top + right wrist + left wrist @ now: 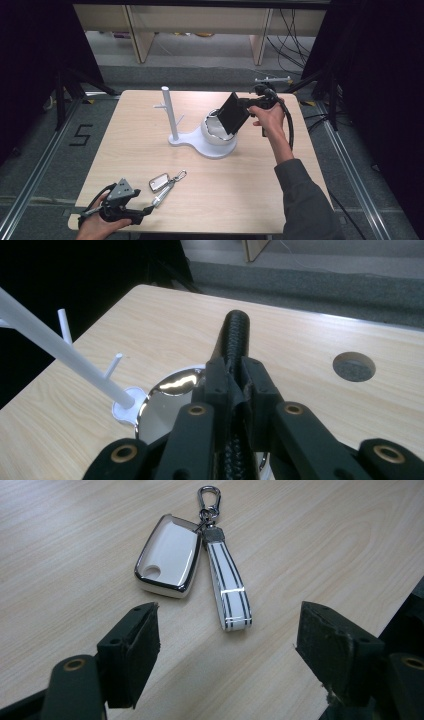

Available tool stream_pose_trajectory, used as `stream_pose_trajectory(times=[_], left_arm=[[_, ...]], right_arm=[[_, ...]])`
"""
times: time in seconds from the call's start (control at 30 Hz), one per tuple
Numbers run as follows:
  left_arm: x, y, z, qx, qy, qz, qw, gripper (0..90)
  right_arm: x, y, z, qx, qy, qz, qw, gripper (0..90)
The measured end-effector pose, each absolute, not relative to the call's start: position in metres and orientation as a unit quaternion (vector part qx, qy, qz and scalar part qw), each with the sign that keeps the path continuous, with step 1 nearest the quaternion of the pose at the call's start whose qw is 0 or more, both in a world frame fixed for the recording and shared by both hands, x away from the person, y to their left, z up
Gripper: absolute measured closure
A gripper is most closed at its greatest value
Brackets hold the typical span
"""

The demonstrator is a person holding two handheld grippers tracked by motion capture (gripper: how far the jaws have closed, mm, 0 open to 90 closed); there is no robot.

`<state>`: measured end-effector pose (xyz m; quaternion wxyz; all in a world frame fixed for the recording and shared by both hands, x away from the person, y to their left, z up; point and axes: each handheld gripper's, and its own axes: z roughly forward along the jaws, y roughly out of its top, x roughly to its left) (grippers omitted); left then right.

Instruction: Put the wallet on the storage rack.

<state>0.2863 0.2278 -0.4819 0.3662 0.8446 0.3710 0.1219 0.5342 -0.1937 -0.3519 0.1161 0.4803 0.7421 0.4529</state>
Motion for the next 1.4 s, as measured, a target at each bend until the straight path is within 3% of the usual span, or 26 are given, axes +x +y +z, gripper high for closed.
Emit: stream_pose_trajectory(times=[0.63,0.67,0.77,0.87,1.03,1.4], left_arm=[[0.287,0.231,-0.487,0.847,0.371,0.118,0.362,24.2],[0.286,0.231,-0.487,0.846,0.372,0.118,0.363,24.2],[0.286,0.230,-0.488,0.849,0.369,0.116,0.360,23.6],[0.286,0.230,-0.489,0.849,0.368,0.117,0.361,23.5],[0.287,0.230,-0.489,0.850,0.366,0.118,0.360,23.3],[0.287,0.231,-0.489,0.848,0.367,0.123,0.361,22.8]], right_arm=[[0.551,-0.171,-0.401,0.505,0.733,0.450,0.064,81.4],[0.551,-0.172,-0.401,0.505,0.735,0.448,0.065,80.1],[0.550,-0.176,-0.397,0.520,0.729,0.441,0.062,61.3],[0.549,-0.180,-0.395,0.524,0.730,0.432,0.078,51.4],[0.546,-0.185,-0.390,0.539,0.722,0.428,0.073,46.2],[0.523,-0.198,-0.372,0.492,0.745,0.434,0.126,38.9]])
